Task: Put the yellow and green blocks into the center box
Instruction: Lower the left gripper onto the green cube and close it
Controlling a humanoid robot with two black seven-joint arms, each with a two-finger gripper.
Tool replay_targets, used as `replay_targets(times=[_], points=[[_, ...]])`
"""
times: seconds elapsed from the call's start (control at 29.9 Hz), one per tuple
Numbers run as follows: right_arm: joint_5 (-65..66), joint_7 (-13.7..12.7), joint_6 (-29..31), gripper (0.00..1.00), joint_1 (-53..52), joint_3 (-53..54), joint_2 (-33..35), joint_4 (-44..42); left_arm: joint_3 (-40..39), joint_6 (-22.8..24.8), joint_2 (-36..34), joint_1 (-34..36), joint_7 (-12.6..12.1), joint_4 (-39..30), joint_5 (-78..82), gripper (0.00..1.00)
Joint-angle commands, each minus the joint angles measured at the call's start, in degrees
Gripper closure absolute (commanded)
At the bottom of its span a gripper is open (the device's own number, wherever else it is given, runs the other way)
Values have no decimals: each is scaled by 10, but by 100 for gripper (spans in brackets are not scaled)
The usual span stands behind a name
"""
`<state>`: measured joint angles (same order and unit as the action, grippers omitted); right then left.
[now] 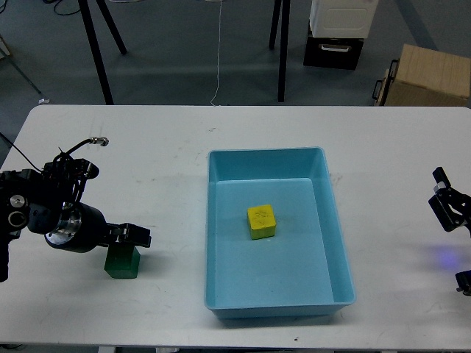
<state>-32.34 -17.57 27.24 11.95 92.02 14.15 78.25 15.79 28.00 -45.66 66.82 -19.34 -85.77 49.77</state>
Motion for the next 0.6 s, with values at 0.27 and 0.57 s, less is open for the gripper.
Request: replay_targets(times=[0.27,0.57], points=[[0,0,6,2,0,2,1,-6,16,0,0,-2,0,0,2,0],[0,1,7,2,3,2,1,-6,16,0,-8,-14,-2,-3,27,21]])
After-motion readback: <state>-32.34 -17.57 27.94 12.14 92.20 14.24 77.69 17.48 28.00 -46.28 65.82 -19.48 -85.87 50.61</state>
